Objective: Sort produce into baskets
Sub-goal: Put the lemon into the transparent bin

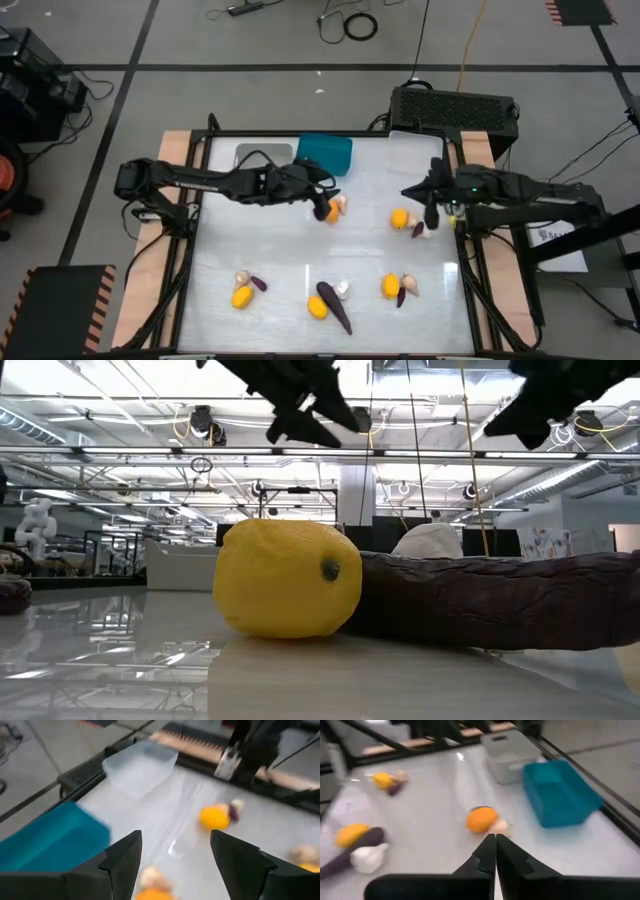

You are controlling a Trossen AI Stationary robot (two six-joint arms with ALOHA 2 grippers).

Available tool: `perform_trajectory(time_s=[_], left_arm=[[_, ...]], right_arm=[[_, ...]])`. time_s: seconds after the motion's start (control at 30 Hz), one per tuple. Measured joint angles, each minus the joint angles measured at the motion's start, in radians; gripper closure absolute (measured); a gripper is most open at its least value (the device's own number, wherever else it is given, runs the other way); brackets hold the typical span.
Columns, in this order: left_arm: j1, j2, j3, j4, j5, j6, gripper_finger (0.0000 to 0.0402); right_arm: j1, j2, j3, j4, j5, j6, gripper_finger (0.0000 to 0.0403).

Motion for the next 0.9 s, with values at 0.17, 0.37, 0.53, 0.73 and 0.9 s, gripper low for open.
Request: perform_trajectory(time_s=[0.17, 0.37, 0.53, 0.73, 0.9], left_arm=[[0.013, -0.031, -0.001, -0.246, 0.041, 0.004, 0.0157], [0.016, -0.038, -0.001, -0.477, 0.076, 0.103, 0.0157], [0.024, -0.038, -0.001, -0.56, 0.075, 0.203, 0.0157], [0.045, -0.04, -0.011, -0.655, 0.071, 0.216, 0.0157], [0.056, -0.091, -0.097, -0.656, 0.07, 0.209, 0.0157]], right_arm=[[-0.016, 0.154, 0.02, 0.017, 0.008, 0.122, 0.035], [-0.043, 0.33, 0.057, 0.015, -0.042, 0.267, 0.0267], [-0.067, 0.468, 0.13, 0.005, -0.11, 0.288, 0.0206], [-0.067, 0.617, 0.278, -0.116, -0.113, 0.23, 0.0174], [-0.08, 0.729, 0.419, -0.291, -0.053, 0.212, 0.017]])
